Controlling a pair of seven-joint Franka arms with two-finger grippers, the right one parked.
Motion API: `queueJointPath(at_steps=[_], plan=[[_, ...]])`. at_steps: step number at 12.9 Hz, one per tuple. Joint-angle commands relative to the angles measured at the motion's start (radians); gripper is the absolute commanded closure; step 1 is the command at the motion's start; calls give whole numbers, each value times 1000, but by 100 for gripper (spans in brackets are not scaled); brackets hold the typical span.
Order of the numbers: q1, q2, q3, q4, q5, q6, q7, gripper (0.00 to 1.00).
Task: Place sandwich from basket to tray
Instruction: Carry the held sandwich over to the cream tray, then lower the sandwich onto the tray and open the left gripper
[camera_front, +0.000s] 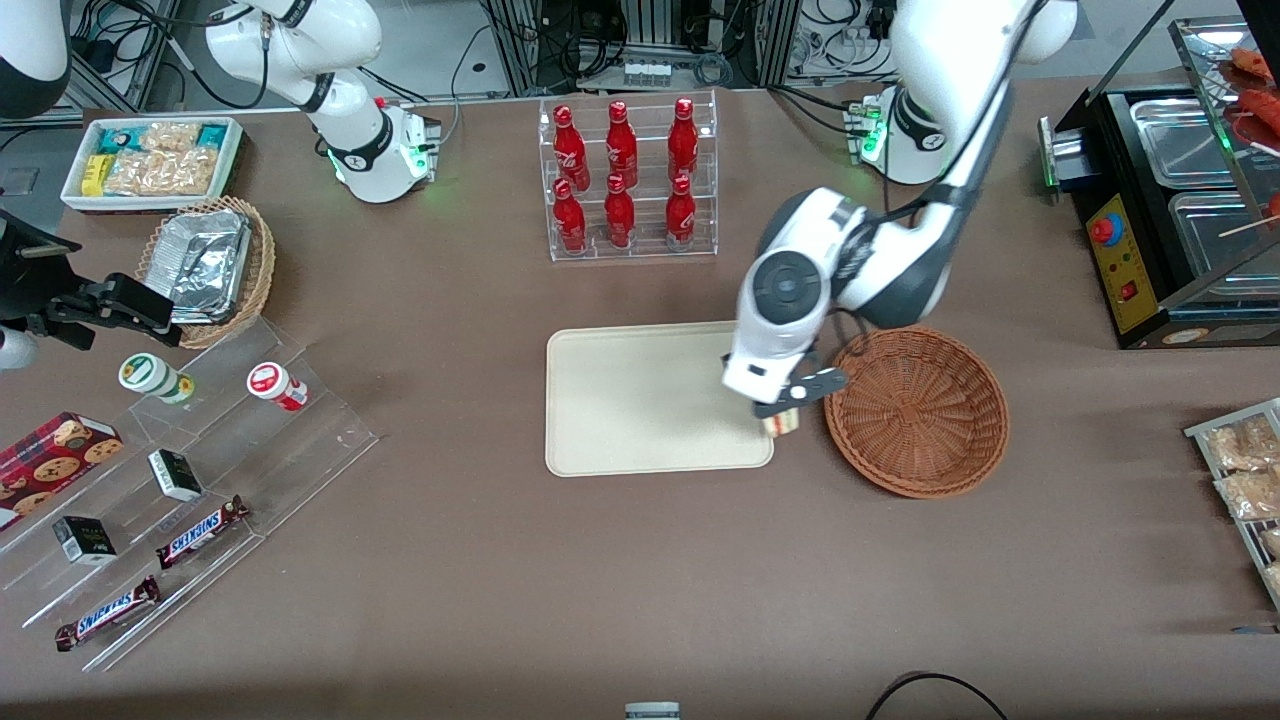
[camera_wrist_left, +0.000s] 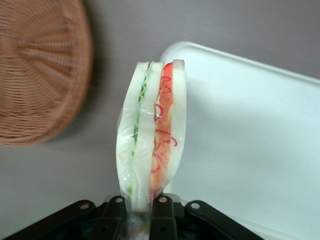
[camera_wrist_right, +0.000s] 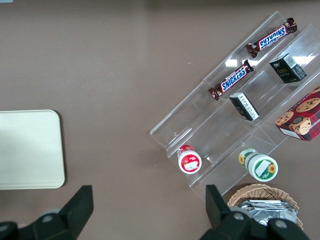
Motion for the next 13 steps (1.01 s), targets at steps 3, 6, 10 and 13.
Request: queueJointPath(at_steps=[3, 6, 10, 13], plan=[[-113, 141, 12, 156, -10, 47, -52, 92], [-158, 202, 14, 175, -12, 168, -85, 92], [-188, 257, 14, 199, -9, 219, -126, 92], [-193, 262, 12, 198, -10, 219, -129, 86]])
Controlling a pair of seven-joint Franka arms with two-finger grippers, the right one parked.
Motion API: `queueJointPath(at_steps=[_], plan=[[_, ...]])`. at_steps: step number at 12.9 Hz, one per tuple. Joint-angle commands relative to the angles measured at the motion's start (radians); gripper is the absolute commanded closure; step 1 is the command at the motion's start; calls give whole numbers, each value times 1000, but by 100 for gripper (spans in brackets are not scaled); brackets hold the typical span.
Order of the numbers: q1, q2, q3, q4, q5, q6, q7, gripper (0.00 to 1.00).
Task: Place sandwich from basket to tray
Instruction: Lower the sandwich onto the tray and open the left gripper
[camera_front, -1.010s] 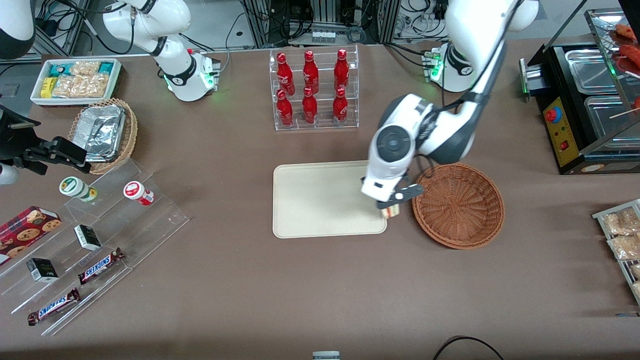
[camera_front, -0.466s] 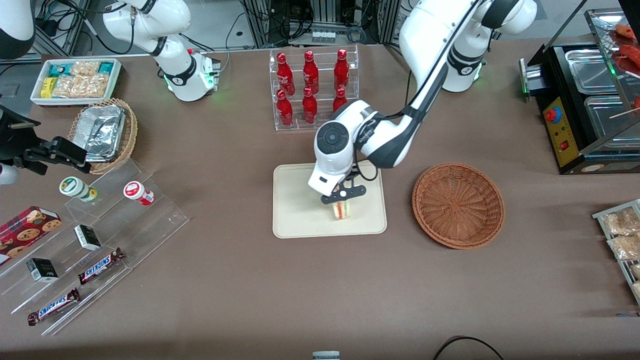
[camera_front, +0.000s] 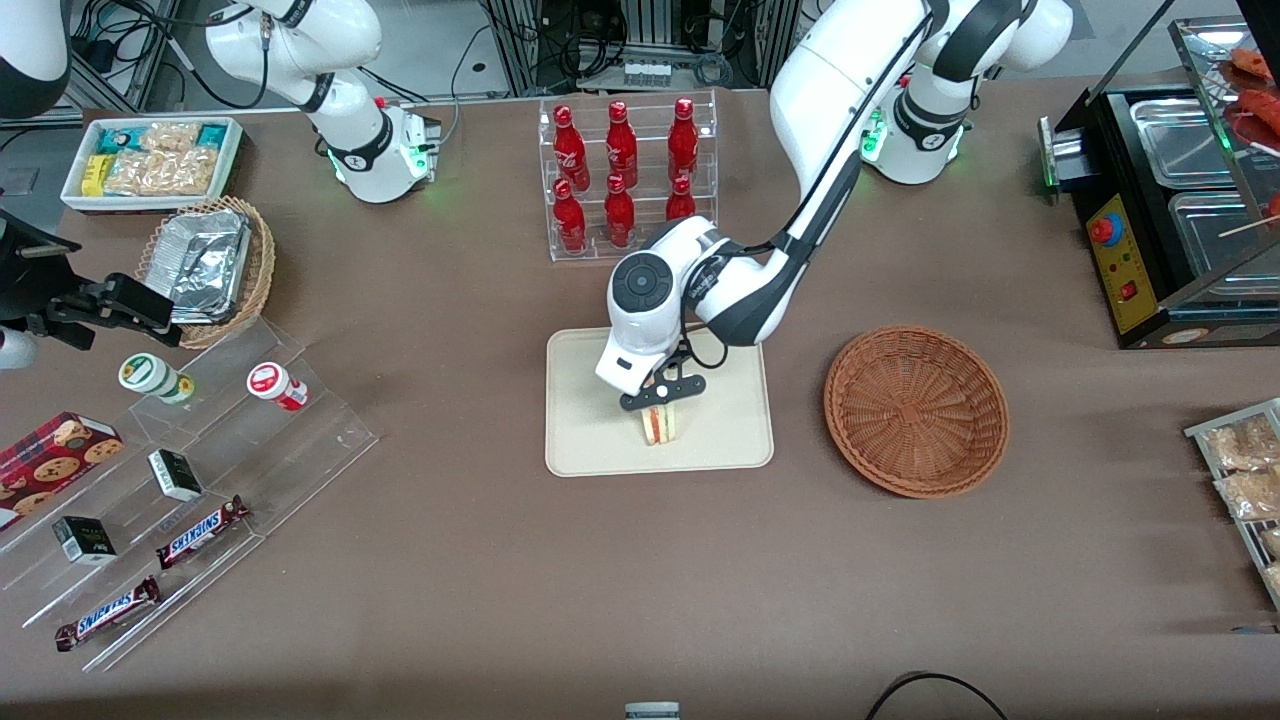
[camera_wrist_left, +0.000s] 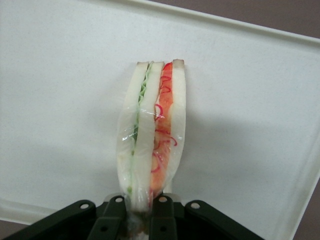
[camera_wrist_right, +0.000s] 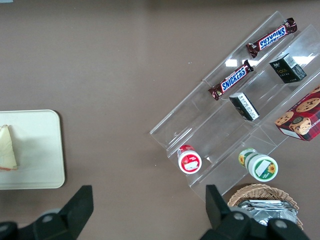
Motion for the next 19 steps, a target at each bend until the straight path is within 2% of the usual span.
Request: queueJointPath(at_steps=[1, 2, 6, 11, 14, 16, 19], plan=[[-16, 16, 14, 27, -10, -5, -22, 54], [-16, 14, 14, 27, -9, -7, -21, 1], [-19, -32, 16, 26, 2, -34, -4, 0], [-4, -191, 22, 18, 7, -279, 69, 0], [70, -277, 28, 17, 10, -446, 123, 0], [135, -292, 31, 15, 17, -471, 145, 0], [227, -372, 31, -84, 65, -505, 371, 0]])
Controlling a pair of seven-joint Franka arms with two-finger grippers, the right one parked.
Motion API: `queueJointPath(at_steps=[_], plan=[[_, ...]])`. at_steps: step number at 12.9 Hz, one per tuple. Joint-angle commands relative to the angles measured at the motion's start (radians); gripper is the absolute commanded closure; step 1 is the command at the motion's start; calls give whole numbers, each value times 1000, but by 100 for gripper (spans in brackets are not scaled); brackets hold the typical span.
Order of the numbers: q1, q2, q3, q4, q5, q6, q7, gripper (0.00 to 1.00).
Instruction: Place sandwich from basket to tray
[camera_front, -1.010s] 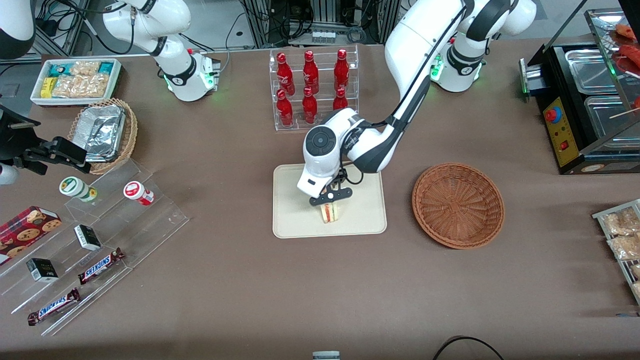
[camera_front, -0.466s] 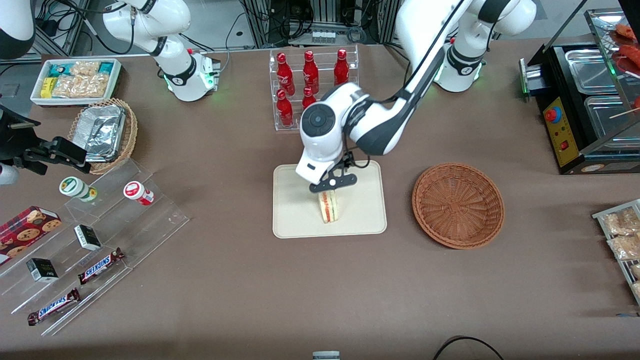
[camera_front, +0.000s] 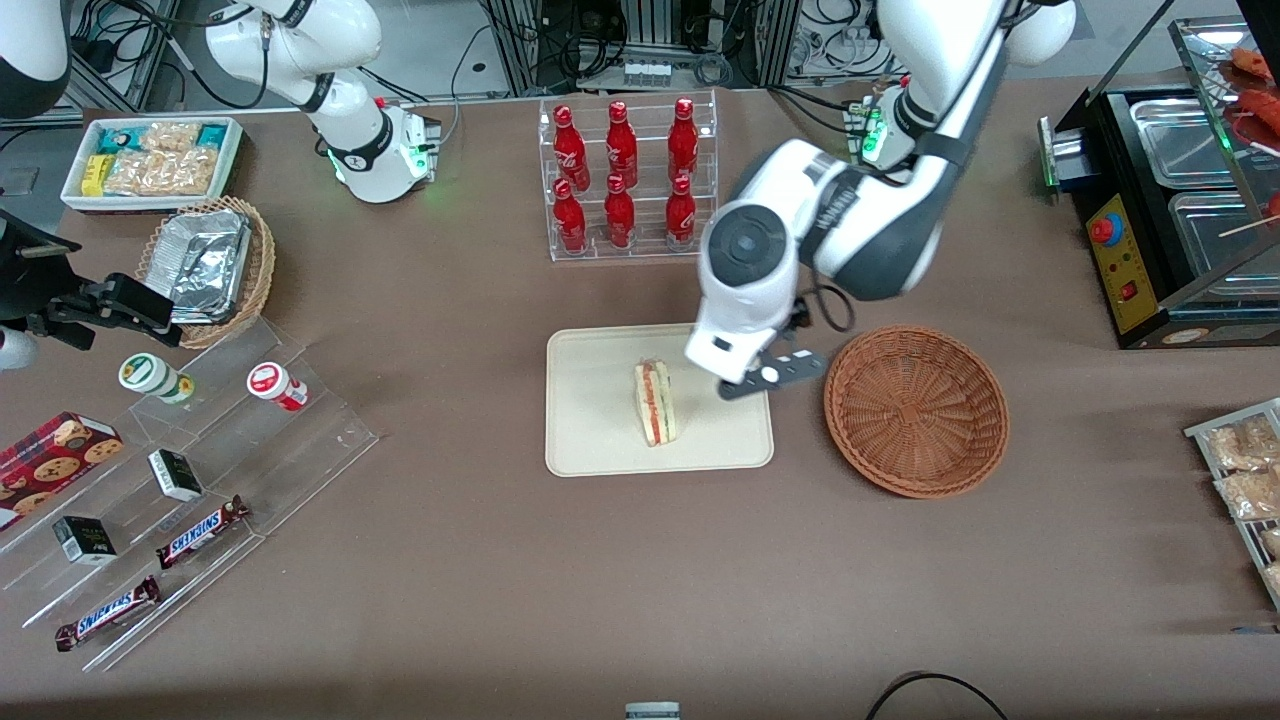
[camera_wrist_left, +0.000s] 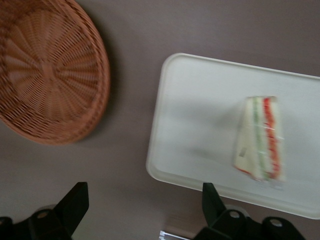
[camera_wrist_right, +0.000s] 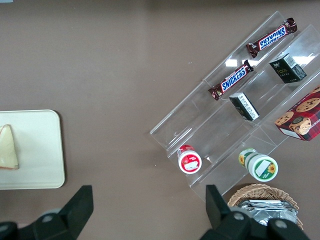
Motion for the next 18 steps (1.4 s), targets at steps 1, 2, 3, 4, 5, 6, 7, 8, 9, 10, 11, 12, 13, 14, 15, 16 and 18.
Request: queueJointPath(at_steps=[1, 2, 3, 4, 5, 6, 7, 8, 9, 10, 11, 12, 13, 14, 15, 16, 18], plan=[[79, -111, -7, -128, 23, -10, 156, 0], [107, -141, -7, -159, 23, -12, 199, 0], [131, -175, -7, -191, 23, -12, 242, 0], [150, -201, -7, -214, 23, -12, 268, 0], [164, -227, -6, -234, 23, -12, 288, 0], [185, -261, -6, -260, 23, -12, 308, 0], [228, -299, -13, -294, 23, -15, 356, 0], [268, -338, -29, -318, 22, -19, 405, 0], [299, -367, -36, -326, 22, -41, 457, 0], [340, -389, -47, -326, 19, -79, 515, 0], [400, -413, -88, -322, 19, -116, 575, 0], [458, -432, -119, -315, 17, -157, 624, 0], [483, -442, -122, -302, 16, -182, 661, 0], [509, -453, -121, -289, 14, -203, 690, 0], [527, -464, -121, -279, 11, -223, 698, 0], [540, -478, -118, -266, 7, -239, 698, 0], [543, -499, -99, -247, 7, -265, 700, 0]])
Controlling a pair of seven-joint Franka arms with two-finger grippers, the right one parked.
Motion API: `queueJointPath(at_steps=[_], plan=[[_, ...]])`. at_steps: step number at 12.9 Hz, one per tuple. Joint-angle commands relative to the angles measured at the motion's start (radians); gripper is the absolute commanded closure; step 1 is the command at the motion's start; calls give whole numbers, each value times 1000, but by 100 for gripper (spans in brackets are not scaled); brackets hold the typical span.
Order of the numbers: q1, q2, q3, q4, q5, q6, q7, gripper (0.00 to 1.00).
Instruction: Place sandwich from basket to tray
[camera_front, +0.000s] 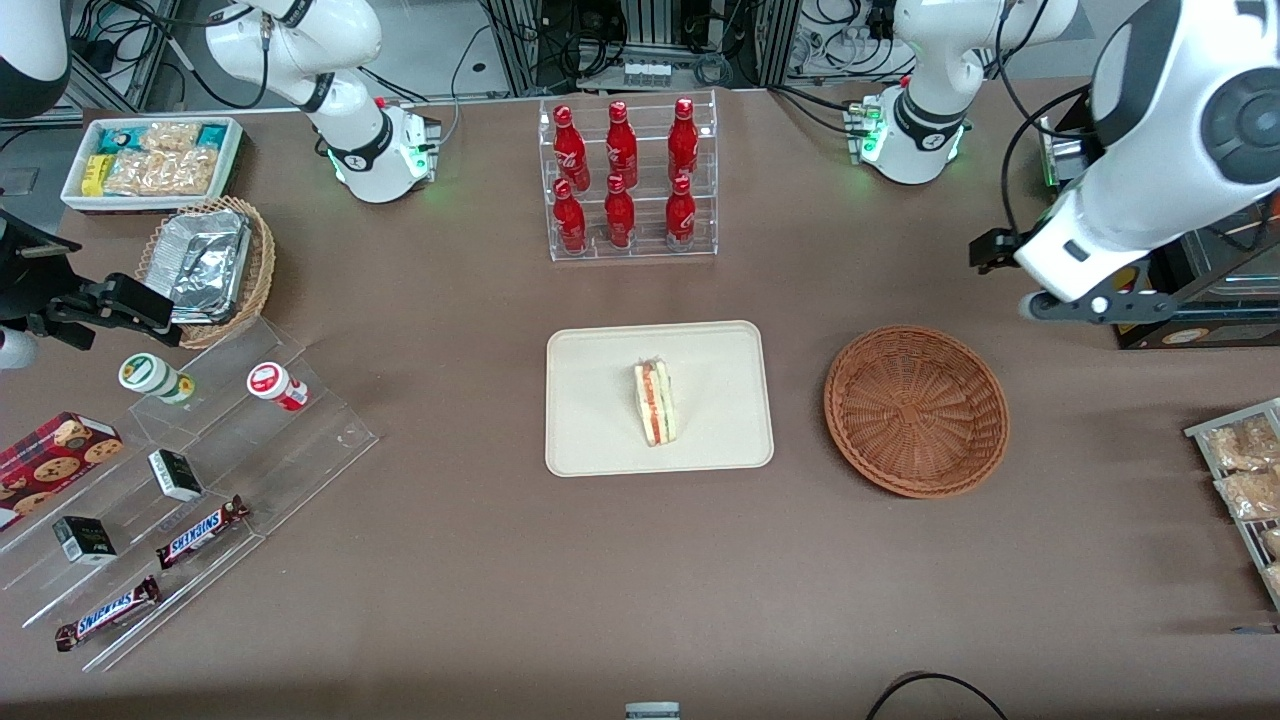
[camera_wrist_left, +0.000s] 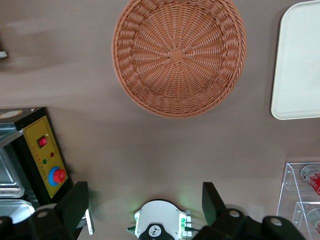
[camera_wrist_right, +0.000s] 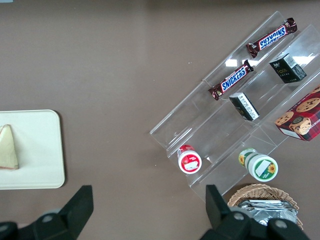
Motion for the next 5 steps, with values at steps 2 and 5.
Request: queueJointPath(at_steps=[2, 5], plan=[[38, -32, 10, 60, -9, -61, 18, 0], [40, -35, 62, 78, -24, -71, 18, 0]])
